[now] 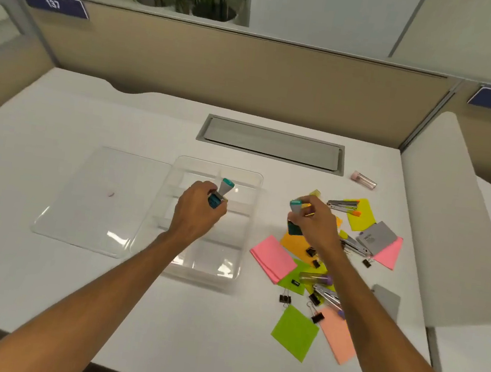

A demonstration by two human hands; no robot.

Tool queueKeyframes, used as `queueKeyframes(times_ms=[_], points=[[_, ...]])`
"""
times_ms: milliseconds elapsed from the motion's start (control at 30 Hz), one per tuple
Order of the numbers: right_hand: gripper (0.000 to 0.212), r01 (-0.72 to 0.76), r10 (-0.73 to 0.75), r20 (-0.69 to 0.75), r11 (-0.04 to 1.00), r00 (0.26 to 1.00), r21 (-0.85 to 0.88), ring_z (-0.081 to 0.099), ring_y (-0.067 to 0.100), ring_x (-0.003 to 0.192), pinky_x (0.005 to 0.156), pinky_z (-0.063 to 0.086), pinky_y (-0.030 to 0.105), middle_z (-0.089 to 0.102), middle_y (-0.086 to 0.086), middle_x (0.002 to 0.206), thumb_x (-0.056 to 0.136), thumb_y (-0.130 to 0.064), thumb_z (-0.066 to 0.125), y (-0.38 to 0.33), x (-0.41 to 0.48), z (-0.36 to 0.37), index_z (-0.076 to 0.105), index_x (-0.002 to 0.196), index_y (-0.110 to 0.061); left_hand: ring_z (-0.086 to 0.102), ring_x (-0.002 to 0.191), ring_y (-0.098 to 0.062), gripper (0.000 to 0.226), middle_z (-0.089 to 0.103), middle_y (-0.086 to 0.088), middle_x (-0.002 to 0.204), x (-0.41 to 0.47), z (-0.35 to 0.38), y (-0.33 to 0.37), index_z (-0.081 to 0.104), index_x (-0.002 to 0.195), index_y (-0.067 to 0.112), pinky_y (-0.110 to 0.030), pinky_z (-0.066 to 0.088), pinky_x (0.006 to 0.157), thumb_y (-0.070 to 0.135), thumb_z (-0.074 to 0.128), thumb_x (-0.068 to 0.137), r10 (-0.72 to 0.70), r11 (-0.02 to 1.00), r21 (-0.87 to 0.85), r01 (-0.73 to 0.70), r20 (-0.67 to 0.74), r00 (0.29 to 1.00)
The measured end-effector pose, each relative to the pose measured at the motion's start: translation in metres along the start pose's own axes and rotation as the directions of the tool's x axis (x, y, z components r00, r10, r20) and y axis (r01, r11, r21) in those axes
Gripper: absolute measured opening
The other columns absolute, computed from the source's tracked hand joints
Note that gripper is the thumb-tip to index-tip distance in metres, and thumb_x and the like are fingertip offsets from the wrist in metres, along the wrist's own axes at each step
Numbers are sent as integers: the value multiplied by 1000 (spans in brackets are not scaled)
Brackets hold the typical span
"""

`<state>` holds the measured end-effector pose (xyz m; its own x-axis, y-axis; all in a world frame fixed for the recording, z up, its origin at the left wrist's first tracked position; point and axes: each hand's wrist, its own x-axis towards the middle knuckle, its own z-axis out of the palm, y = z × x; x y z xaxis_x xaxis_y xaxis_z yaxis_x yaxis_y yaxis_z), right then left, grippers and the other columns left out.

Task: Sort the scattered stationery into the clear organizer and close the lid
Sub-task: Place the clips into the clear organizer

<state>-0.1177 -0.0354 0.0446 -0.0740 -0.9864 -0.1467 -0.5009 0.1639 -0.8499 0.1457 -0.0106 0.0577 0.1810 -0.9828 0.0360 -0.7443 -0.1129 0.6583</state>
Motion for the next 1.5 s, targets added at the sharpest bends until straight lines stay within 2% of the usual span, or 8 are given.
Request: queueKeyframes(times_ms=[300, 467, 600, 800, 933, 1067, 1200, 1500], points=[[30, 35, -34, -8, 999, 999, 28, 61, 14, 67, 60, 47, 24, 66, -1, 78, 77, -24, 80, -84, 28, 111, 66, 102, -16, 63, 84, -20, 45, 68, -8, 107, 61, -51, -71, 50, 120, 14, -34, 56, 76, 31, 71, 83, -78, 995, -53, 79, 20, 997], [33, 29, -30, -34, 999, 999, -14, 61, 7, 67, 50, 40, 12, 65, -4, 80, 79, -26, 79, -111, 49, 154, 59, 104, -20, 64, 96, -26, 48, 64, -10, 110, 98, -54, -93, 57, 115, 10, -34, 54, 78, 34, 76, 78, -64, 998, 15, 63, 65, 996], [29, 25, -28, -43, 998, 999, -65, 65, 15, 73, 61, 52, 20, 68, 0, 84, 81, -24, 78, -125, 64, 180, 59, 103, -18, 66, 97, -27, 77, 63, -9, 118, 119, -46, -98, 35, 141, 20, -42, 57, 85, 32, 78, 78, -45, 999, 21, 42, 121, 992], [28, 4, -6, -8, 985, 1000, -173, 66, 18, 82, 67, 50, 16, 72, 11, 99, 85, -20, 76, -134, 86, 207, 61, 107, -12, 61, 93, -29, 57, 53, -11, 115, 143, -31, -104, 46, 130, 18, -39, 57, 79, 35, 73, 82, 54, 956, 271, -115, 223, 973], [29, 64, -43, 65, 929, 997, -365, 66, 24, 96, 86, 54, 30, 69, 12, 111, 89, -18, 70, -132, 94, 220, 60, 115, -11, 62, 94, -27, 64, 55, -12, 119, 152, -24, -107, 41, 137, 18, -33, 52, 74, 34, 73, 83, 114, 901, 376, -218, 280, 953], [29, 168, -111, 141, 850, 984, -499, 64, 26, 94, 78, 47, 27, 69, 13, 109, 88, -17, 70, -126, 100, 231, 58, 114, -11, 62, 100, -28, 58, 57, -14, 122, 157, -18, -107, 44, 139, 15, -35, 52, 79, 31, 68, 88, 136, 842, 453, -294, 349, 927], [25, 204, -163, 123, 746, 979, -634, 53, 26, 97, 84, 49, 37, 64, 13, 101, 86, -23, 71, -119, 101, 242, 63, 108, -14, 62, 102, -27, 57, 59, -13, 122, 158, -11, -110, 46, 135, 13, -35, 52, 83, 34, 70, 87, 103, 836, 464, -292, 391, 915], [27, 288, -244, 182, 526, 953, -800, 49, 23, 103, 84, 39, 36, 68, 4, 99, 85, -36, 71, -108, 109, 252, 68, 105, -16, 64, 98, -25, 53, 62, -12, 118, 156, 0, -121, 50, 129, 14, -34, 53, 80, 36, 71, 86, 97, 827, 468, -312, 428, 899]])
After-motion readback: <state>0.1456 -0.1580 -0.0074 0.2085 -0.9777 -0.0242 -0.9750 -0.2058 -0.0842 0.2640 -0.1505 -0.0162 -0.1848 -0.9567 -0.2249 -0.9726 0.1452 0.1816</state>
